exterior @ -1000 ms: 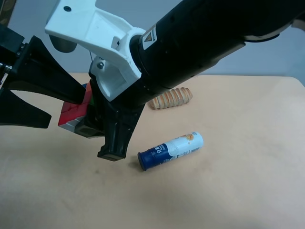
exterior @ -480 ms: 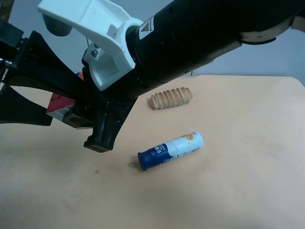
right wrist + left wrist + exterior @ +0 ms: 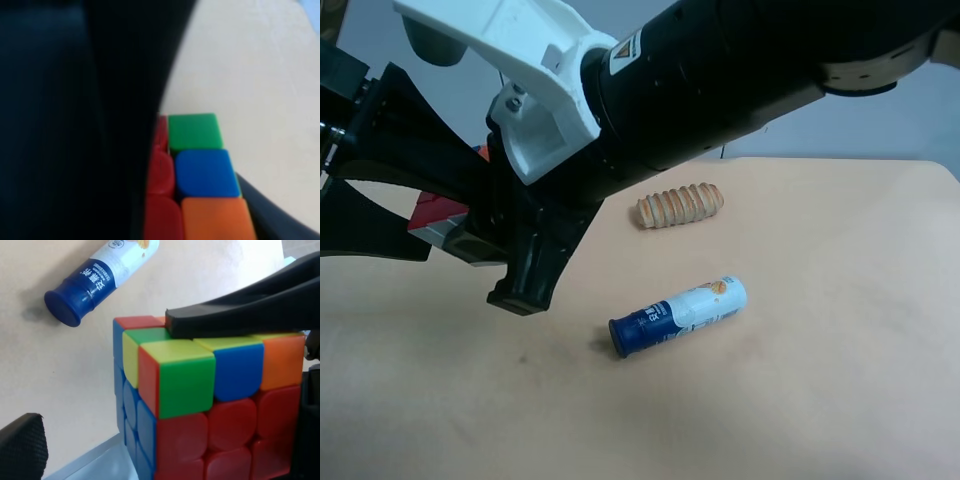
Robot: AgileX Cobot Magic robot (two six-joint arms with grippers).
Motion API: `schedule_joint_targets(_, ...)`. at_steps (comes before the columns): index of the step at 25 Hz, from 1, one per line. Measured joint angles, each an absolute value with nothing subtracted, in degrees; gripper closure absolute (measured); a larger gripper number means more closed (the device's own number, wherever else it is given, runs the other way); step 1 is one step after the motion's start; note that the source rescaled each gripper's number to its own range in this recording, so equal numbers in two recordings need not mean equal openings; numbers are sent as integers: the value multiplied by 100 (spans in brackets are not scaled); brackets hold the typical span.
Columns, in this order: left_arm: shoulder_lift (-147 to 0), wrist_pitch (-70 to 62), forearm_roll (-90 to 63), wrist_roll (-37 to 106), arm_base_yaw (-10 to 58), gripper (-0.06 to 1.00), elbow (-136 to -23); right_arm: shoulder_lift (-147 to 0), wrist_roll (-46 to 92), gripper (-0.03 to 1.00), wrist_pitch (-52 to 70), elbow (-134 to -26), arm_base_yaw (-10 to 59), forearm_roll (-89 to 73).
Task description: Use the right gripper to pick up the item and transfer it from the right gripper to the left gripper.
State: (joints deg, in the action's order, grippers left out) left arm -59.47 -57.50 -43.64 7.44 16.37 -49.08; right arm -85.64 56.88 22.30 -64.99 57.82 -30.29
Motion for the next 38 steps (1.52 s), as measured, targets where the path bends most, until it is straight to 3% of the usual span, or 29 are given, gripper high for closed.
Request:
schedule_joint_targets(2, -5947, -5750, -4376, 749, 1637, 11, -4908, -8564, 5688, 97, 2162, -6499, 5782, -3122)
schedule_joint_targets(5, -5947, -5739, -4465, 770, 1637, 37, -4920, -8564, 5692, 97, 2124, -6499, 5782, -3201)
schedule_joint_targets(9, -5947, -5746, -4634, 877, 1648, 83, -4919, -8571, 5692, 97, 2116, -6499, 5782, -3216)
schedule_joint_targets(25, -5947, -5746, -4634, 1004, 1648, 86, -4919, -8582, 5721, 97, 2116, -6490, 5782, -3195)
schedule_joint_targets(26, -5947, -5758, -4603, 1030, 1648, 88, -4919, -8582, 5678, 88, 2116, -6490, 5782, -3203)
schedule_joint_targets(27, -5947, -5781, -4516, 1047, 1648, 94, -4919, -8582, 5631, 67, 2069, -6490, 5782, -3229)
schedule_joint_targets(29, -5959, -5794, -4426, 1051, 1648, 94, -4919, -8565, 5575, 25, 1988, -6490, 5782, -3249)
schedule_joint_targets(30, -5961, -5801, -4419, 1058, 1648, 94, -4919, -8565, 5556, 13, 1966, -6490, 5782, -3261)
schedule_joint_targets(33, -5965, -5806, -4412, 1064, 1648, 94, -4919, -8565, 5520, 1, 1965, -6490, 5782, -3273)
schedule_joint_targets(38, -5965, -5806, -4402, 1069, 1648, 94, -4919, -8523, 5516, -2, 2056, -6490, 5782, -3272)
